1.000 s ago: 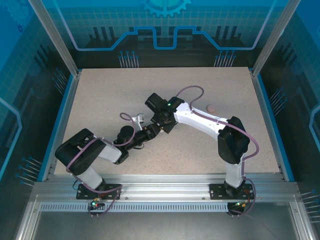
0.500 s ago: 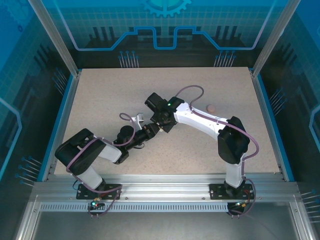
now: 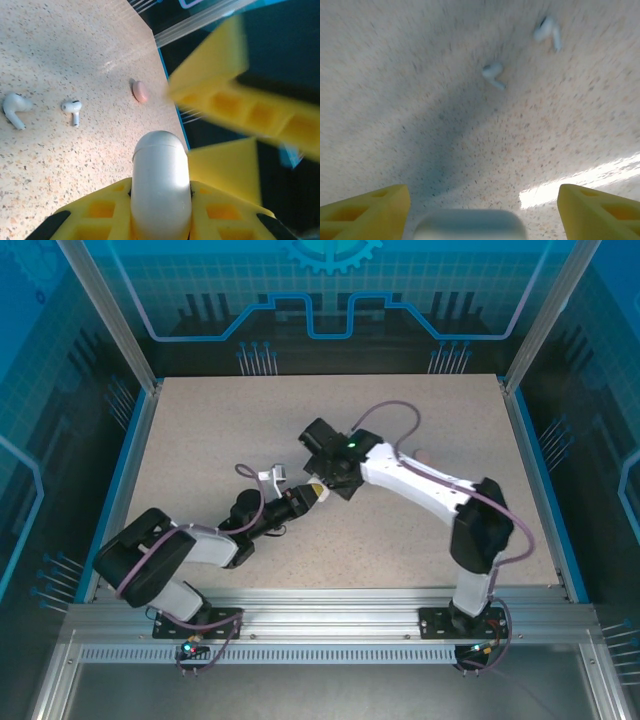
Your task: Insert wireless bluetooth earbuds into charging case
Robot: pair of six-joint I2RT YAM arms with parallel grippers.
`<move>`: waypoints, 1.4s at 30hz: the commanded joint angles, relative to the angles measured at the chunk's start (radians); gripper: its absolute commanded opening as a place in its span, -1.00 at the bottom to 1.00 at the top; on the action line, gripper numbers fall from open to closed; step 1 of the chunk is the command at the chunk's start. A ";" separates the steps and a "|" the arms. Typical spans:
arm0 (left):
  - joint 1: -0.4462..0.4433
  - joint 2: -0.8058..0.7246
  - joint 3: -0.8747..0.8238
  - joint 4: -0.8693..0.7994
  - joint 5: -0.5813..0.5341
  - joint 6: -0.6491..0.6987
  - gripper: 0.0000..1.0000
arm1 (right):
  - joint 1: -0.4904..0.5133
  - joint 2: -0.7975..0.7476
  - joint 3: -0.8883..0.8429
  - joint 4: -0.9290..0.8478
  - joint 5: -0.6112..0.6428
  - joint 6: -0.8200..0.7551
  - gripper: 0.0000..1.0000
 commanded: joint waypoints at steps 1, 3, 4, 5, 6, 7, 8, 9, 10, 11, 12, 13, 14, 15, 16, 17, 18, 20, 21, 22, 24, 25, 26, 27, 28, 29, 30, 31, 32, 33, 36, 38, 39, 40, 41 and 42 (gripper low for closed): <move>0.008 -0.091 0.040 -0.132 0.107 0.105 -0.96 | -0.057 -0.228 -0.126 0.050 0.113 -0.171 0.58; 0.021 -0.139 0.069 -0.224 0.152 0.147 -0.98 | -0.099 -0.337 -0.262 0.162 0.084 -0.279 0.59; 0.033 -0.163 0.087 -0.267 0.183 0.168 -0.98 | -0.124 -0.397 -0.322 0.214 0.051 -0.339 0.60; 0.045 -0.183 0.104 -0.303 0.218 0.185 -0.99 | -0.152 -0.456 -0.383 0.278 0.010 -0.406 0.61; 0.059 -0.197 0.121 -0.335 0.248 0.202 -0.99 | -0.179 -0.498 -0.429 0.338 -0.043 -0.478 0.62; 0.075 -0.208 0.141 -0.370 0.280 0.215 -1.00 | -0.212 -0.545 -0.481 0.406 -0.120 -0.552 0.62; 0.092 -0.212 0.165 -0.389 0.319 0.225 -1.00 | -0.243 -0.582 -0.526 0.456 -0.195 -0.618 0.63; 0.107 -0.210 0.183 -0.397 0.356 0.226 -1.00 | -0.268 -0.613 -0.564 0.505 -0.264 -0.676 0.63; 0.123 -0.205 0.206 -0.407 0.396 0.224 -1.00 | -0.293 -0.643 -0.600 0.550 -0.334 -0.727 0.63; 0.136 -0.198 0.228 -0.415 0.431 0.226 -1.00 | -0.318 -0.664 -0.627 0.578 -0.403 -0.763 0.67; 0.145 -0.193 0.249 -0.431 0.463 0.226 -1.00 | -0.340 -0.675 -0.647 0.600 -0.464 -0.789 0.67; 0.152 -0.186 0.272 -0.447 0.498 0.229 -1.00 | -0.358 -0.683 -0.662 0.620 -0.524 -0.812 0.67; 0.156 -0.182 0.294 -0.470 0.529 0.236 -1.00 | -0.367 -0.686 -0.674 0.633 -0.567 -0.831 0.67; 0.157 -0.179 0.313 -0.498 0.549 0.246 -1.00 | -0.370 -0.685 -0.680 0.645 -0.595 -0.839 0.67; 0.158 -0.176 0.334 -0.524 0.567 0.258 -1.00 | -0.370 -0.680 -0.685 0.663 -0.635 -0.847 0.67; 0.158 -0.173 0.356 -0.547 0.592 0.268 -1.00 | -0.370 -0.673 -0.688 0.681 -0.671 -0.849 0.67; 0.158 -0.168 0.376 -0.570 0.607 0.275 -1.00 | -0.369 -0.665 -0.689 0.694 -0.696 -0.849 0.67; 0.157 -0.160 0.418 -0.626 0.652 0.300 -1.00 | -0.367 -0.653 -0.688 0.715 -0.731 -0.849 0.67; 0.157 -0.156 0.437 -0.653 0.670 0.310 -1.00 | -0.366 -0.649 -0.685 0.717 -0.743 -0.854 0.67; 0.158 -0.153 0.455 -0.682 0.687 0.325 -1.00 | -0.366 -0.647 -0.681 0.715 -0.759 -0.864 0.67; 0.157 -0.147 0.478 -0.721 0.704 0.347 -1.00 | -0.366 -0.647 -0.674 0.710 -0.789 -0.884 0.67; 0.157 -0.142 0.489 -0.736 0.710 0.358 -1.00 | -0.366 -0.648 -0.671 0.706 -0.807 -0.895 0.67; 0.158 -0.136 0.498 -0.746 0.710 0.365 -1.00 | -0.365 -0.651 -0.672 0.705 -0.825 -0.903 0.67; 0.158 -0.130 0.506 -0.749 0.711 0.367 -1.00 | -0.365 -0.652 -0.674 0.705 -0.836 -0.906 0.67; 0.158 -0.120 0.514 -0.748 0.717 0.367 -1.00 | -0.363 -0.652 -0.677 0.708 -0.849 -0.908 0.67; 0.159 -0.112 0.522 -0.749 0.723 0.367 -1.00 | -0.362 -0.652 -0.681 0.714 -0.858 -0.910 0.67; 0.158 -0.103 0.529 -0.749 0.726 0.368 -1.00 | -0.360 -0.651 -0.686 0.717 -0.857 -0.910 0.67; 0.158 -0.096 0.534 -0.749 0.728 0.370 -1.00 | -0.359 -0.648 -0.691 0.725 -0.858 -0.905 0.67; 0.158 -0.088 0.539 -0.748 0.729 0.370 -1.00 | -0.358 -0.644 -0.695 0.733 -0.861 -0.905 0.67; 0.159 -0.083 0.543 -0.747 0.729 0.369 -1.00 | -0.358 -0.640 -0.695 0.739 -0.864 -0.903 0.66; 0.159 -0.069 0.555 -0.740 0.730 0.367 -1.00 | -0.358 -0.626 -0.695 0.746 -0.869 -0.900 0.65; 0.159 -0.061 0.565 -0.736 0.731 0.367 -1.00 | -0.358 -0.613 -0.695 0.748 -0.860 -0.903 0.65; 0.160 -0.058 0.568 -0.736 0.733 0.366 -1.00 | -0.357 -0.605 -0.720 0.752 -0.859 -0.906 0.64; 0.158 -0.055 0.575 -0.736 0.736 0.367 -1.00 | -0.357 -0.595 -0.720 0.756 -0.860 -0.906 0.64; 0.160 -0.052 0.580 -0.737 0.738 0.367 -1.00 | -0.358 -0.581 -0.719 0.758 -0.863 -0.907 0.63; 0.159 -0.049 0.583 -0.738 0.739 0.368 -1.00 | -0.358 -0.569 -0.719 0.760 -0.862 -0.909 0.63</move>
